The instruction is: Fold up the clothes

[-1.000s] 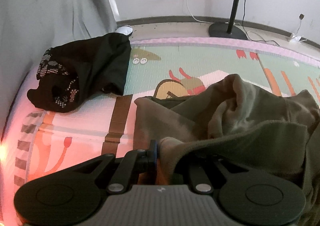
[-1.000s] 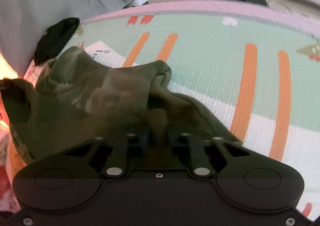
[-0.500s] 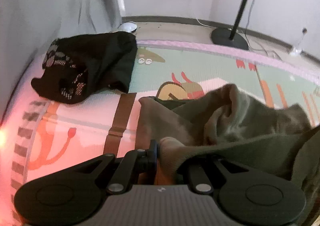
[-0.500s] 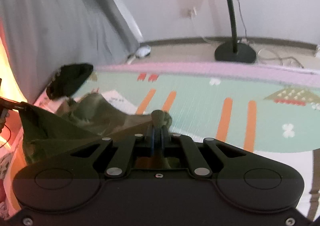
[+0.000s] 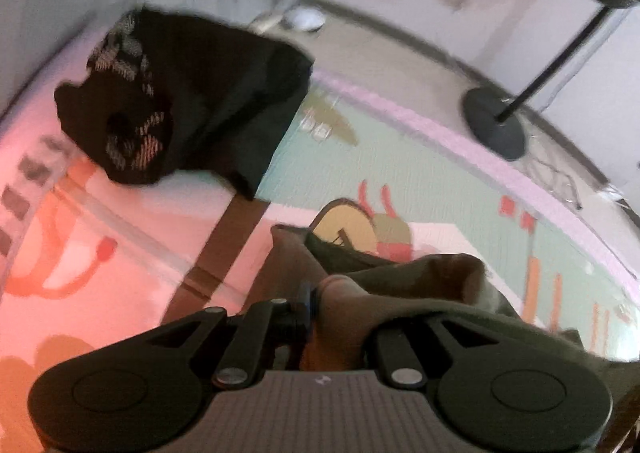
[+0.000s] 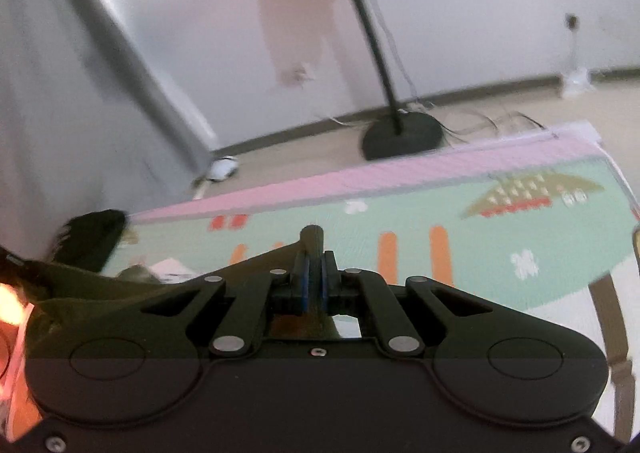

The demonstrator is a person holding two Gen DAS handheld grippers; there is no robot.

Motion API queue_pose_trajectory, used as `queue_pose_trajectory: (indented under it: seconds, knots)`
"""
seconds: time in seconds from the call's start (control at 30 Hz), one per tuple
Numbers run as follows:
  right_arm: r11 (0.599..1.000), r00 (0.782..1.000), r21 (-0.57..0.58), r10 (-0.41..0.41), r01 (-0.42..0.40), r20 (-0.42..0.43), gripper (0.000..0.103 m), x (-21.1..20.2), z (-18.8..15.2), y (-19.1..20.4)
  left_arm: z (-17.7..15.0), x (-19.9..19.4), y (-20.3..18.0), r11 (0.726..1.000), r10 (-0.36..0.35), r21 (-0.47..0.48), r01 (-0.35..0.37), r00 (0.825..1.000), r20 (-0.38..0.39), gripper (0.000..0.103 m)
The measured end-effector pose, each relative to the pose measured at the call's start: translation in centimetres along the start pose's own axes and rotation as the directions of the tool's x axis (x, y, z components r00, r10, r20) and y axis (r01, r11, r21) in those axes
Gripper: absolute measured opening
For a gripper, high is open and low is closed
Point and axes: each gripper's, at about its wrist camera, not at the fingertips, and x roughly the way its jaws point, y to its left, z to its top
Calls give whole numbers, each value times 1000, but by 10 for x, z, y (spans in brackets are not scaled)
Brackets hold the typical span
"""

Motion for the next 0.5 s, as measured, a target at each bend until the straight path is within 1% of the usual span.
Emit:
queue_pose_trajectory:
  seconds: [0.07, 0.1, 0.17, 0.2, 0.23, 0.27, 0.3, 0.33, 0.37, 0.43, 0.5]
  knots:
    - [999, 999, 26, -45, 46, -27, 4, 16, -5, -4, 3, 17, -7, 998, 60, 4, -60, 998, -35, 25]
    - [997, 997, 30, -65, 66, -43, 5, 24, -8, -4, 2, 24, -10, 994, 105, 7, -105, 994, -44, 31]
    - [993, 992, 35, -111, 114, -65, 7, 37, -13, -5, 0, 30, -16, 986, 166, 31, -164, 986, -35, 38]
    - [989, 988, 37, -140, 143, -69, 9, 41, -14, -5, -1, 31, -17, 981, 192, 42, -191, 981, -28, 47]
    - [984, 983, 38, -169, 172, -73, 19, 45, -14, -5, -1, 32, -19, 975, 216, 51, -215, 976, -21, 52]
    - [981, 980, 47, -186, 190, -75, 25, 46, -16, -5, 0, 29, -18, 975, 216, 49, -215, 976, -10, 53]
    - [982, 981, 40, -181, 184, -72, 29, 46, -15, -4, 2, 27, -18, 975, 216, 47, -216, 976, 1, 55]
    - [984, 982, 32, -173, 176, -68, 29, 45, -14, -3, 4, 24, -18, 976, 215, 45, -215, 977, 12, 55]
    - [987, 985, 7, -162, 162, -66, 30, 44, -12, 1, 6, 22, -16, 978, 205, 31, -206, 979, 13, 55]
    - [989, 988, -57, -139, 135, -64, 38, 43, -9, 12, 10, 19, -12, 984, 180, -8, -180, 984, 8, 55]
    - [991, 993, -112, -81, 72, -82, 39, 47, -4, 29, 15, 18, -8, 987, 148, -58, -148, 989, -3, 55]
